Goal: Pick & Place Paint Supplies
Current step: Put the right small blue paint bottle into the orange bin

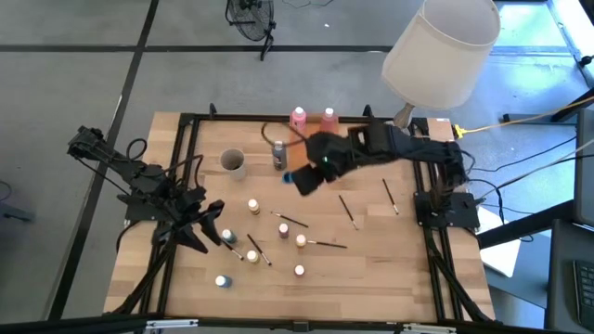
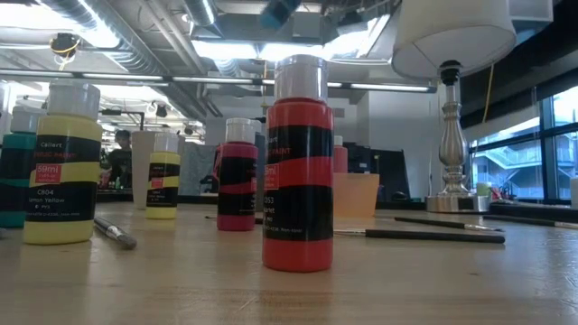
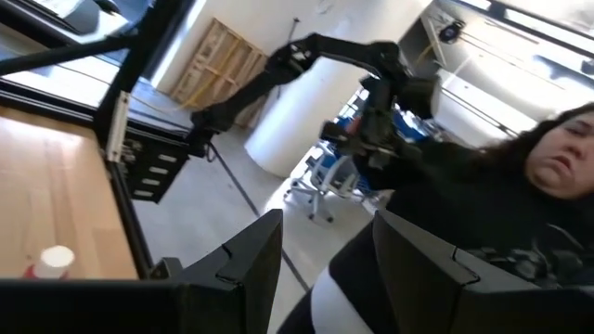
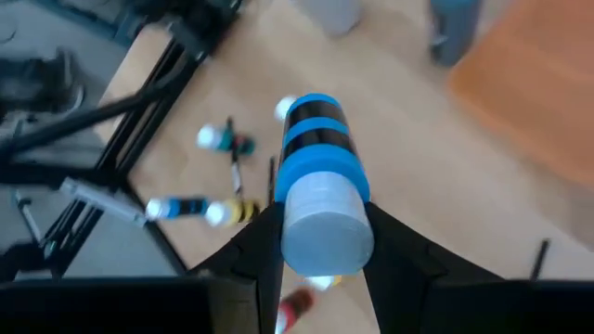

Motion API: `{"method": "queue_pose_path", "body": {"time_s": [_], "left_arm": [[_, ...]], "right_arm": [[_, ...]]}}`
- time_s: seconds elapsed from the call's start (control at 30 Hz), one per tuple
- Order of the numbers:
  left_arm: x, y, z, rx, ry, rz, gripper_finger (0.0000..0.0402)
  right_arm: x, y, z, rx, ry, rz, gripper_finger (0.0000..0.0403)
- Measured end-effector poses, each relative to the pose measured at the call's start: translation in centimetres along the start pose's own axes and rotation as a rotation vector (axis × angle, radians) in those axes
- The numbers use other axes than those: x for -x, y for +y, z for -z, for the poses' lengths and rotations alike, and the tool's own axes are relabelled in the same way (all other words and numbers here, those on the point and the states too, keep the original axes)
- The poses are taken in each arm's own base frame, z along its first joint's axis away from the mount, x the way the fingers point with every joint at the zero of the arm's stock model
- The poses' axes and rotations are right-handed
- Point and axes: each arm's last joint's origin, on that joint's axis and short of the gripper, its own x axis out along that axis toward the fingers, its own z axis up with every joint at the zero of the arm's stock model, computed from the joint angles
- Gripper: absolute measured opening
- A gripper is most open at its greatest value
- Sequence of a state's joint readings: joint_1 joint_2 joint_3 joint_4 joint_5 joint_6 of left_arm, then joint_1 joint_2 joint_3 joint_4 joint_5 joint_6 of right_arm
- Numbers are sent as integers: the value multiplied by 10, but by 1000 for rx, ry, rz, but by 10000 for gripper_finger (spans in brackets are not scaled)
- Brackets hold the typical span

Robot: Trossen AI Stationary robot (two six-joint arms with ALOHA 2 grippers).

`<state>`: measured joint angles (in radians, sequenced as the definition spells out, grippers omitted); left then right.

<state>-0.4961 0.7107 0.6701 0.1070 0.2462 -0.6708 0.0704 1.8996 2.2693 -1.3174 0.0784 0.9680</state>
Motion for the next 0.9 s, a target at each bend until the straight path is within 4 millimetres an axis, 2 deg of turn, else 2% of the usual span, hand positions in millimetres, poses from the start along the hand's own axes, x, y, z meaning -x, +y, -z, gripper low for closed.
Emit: {"method": "queue_pose_path", "body": {"time_s": [0.17,0.4,0.57,0.9], "left_arm": [[0,0,1,0,17,19,166],[2,-1,-1,-3,-4,7,166],[8,-4,-5,-24,-71,-25,166],[23,-6,-13,-79,-179,-80,166]], "right_arm": [[-1,-15,-19,-13,-21,35,120],[-8,-40,-35,-18,19,146,120],[-27,-56,-42,-20,107,265,120],[-64,-80,-60,43,209,372,120]]}}
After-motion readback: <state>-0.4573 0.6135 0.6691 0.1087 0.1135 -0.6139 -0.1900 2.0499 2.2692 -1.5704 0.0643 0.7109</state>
